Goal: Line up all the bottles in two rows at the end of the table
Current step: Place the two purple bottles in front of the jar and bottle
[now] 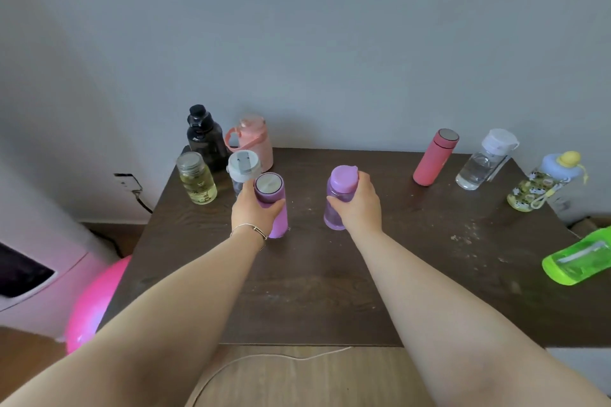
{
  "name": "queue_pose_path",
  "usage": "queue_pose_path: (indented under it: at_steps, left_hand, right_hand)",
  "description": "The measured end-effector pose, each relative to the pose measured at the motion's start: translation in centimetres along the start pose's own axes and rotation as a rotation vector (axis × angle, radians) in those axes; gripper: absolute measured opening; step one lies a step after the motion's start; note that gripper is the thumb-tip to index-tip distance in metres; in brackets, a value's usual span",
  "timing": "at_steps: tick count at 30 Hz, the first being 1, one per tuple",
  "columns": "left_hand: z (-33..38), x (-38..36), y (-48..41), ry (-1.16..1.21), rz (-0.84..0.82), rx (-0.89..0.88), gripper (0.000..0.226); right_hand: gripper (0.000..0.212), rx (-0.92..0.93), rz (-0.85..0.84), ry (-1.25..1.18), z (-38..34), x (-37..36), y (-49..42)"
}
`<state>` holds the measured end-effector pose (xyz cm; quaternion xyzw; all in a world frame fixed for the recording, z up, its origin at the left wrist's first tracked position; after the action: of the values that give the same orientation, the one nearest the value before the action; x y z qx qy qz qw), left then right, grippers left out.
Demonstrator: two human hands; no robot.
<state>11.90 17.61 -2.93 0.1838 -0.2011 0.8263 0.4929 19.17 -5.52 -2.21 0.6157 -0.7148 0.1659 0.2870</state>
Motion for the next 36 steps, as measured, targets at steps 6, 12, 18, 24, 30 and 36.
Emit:
queue_pose_path:
  at_steps: [6, 12, 18, 24, 30, 36]
  left_hand:
    - [-4.8, 8.3, -0.9, 0.023, -0.038, -0.017, 0.065]
    - [-9.2, 14.1, -2.0, -0.013, -0.034, 0.003, 0.066]
    - [-12.6, 16.4, -2.7, -0.034, -0.039, 0.042, 0.064]
    - [-14.2, 17.3, -3.6, -0.035, 0.006, 0.057, 0.063]
    - [-14.9, 17.0, -4.2, -0.058, -0.014, 0.049, 0.067]
    - [-15.0, 16.9, -4.8, -0.065, -0.041, 0.038, 0.069]
  right_hand:
    - [0.078, -0.083, 0.031, -0.009, -3.0, -6.0, 5.2]
    - [0.079, -0.106, 0.016, 0.006, -5.4, -10.9, 8.4]
    - [0.082, -0.089, -0.025, 0.058, -7.5, -14.3, 8.6]
    - [0.079, -0.054, -0.106, 0.093, -9.1, -17.6, 8.2]
    - [0.079, -0.056, -0.131, 0.109, -9.3, -19.7, 8.1]
    - [0.078, -0.078, -0.136, 0.132, -8.6, -20.2, 8.4]
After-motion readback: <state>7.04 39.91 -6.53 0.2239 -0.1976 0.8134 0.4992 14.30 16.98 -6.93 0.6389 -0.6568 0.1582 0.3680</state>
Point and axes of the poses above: each hand's wrist, its own y-axis away from the middle knuckle, its own x-axis out of the back of the hand, z = x × y, the point moved 5 cm from there along -y, towards the middle knuckle, and after that the axes turned 14 degrees about -x, right-handed, at the moved point
